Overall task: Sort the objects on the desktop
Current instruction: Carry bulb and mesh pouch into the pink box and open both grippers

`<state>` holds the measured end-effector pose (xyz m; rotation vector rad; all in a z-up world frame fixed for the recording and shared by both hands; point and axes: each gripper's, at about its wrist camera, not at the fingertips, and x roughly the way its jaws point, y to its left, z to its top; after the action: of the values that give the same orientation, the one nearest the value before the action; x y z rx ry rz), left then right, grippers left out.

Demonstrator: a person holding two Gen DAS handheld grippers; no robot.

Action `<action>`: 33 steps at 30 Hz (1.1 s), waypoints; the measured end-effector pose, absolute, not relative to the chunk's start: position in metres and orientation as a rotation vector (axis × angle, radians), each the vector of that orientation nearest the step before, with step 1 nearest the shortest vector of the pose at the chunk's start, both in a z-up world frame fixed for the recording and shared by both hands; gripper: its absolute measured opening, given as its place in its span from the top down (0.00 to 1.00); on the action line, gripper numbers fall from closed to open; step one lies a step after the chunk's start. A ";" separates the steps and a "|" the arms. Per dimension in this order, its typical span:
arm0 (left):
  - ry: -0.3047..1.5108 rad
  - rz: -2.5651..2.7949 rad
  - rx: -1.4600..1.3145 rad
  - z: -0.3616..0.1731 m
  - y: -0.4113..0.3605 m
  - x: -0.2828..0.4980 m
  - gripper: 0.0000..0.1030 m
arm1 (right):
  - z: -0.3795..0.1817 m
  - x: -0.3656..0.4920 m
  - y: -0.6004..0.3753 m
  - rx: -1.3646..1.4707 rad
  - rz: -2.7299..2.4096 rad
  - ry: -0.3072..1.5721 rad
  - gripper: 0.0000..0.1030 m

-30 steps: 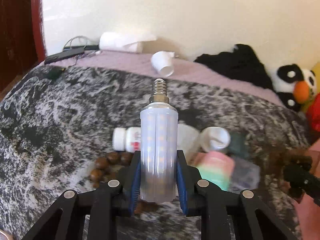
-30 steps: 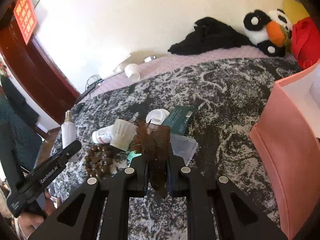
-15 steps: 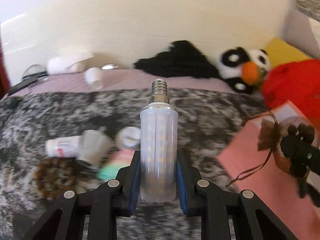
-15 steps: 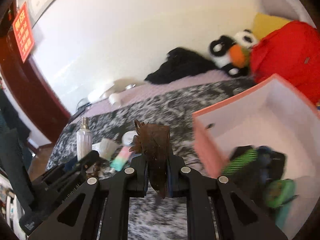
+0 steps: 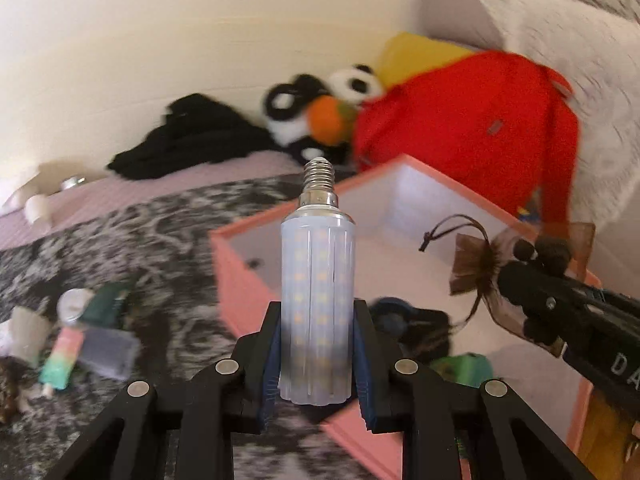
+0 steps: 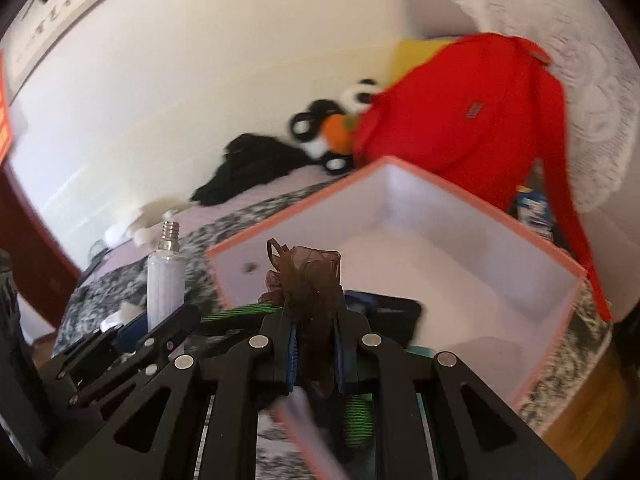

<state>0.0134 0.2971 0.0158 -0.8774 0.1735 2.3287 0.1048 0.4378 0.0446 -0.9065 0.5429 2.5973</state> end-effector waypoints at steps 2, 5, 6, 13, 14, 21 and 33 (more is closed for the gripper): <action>0.201 2.310 -0.872 0.014 0.311 0.022 0.74 | 0.043 0.114 0.451 -0.898 2.573 0.561 0.86; 0.248 2.295 -0.864 0.011 0.329 0.033 0.74 | 0.039 0.123 0.467 -0.891 2.545 0.582 0.85; 0.261 2.289 -0.864 0.010 0.333 0.035 0.74 | 0.039 0.124 0.471 -0.890 2.537 0.590 0.85; 0.156 2.210 -0.969 0.005 0.338 0.026 0.30 | 0.040 0.133 0.483 -0.848 2.503 0.701 0.32; 0.122 2.218 -0.981 0.006 0.335 0.024 0.10 | 0.042 0.136 0.483 -0.821 2.501 0.709 0.18; 0.031 2.259 -1.007 0.009 0.319 0.016 0.07 | 0.049 0.136 0.477 -0.779 2.523 0.726 0.18; -0.038 2.400 -1.014 0.013 0.260 -0.004 0.07 | 0.054 0.107 0.428 -0.815 2.609 0.696 0.19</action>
<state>-0.0039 0.2602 0.0132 -1.0144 -0.0383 2.3997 0.1068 0.4277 0.0543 -0.8151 0.6960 2.6086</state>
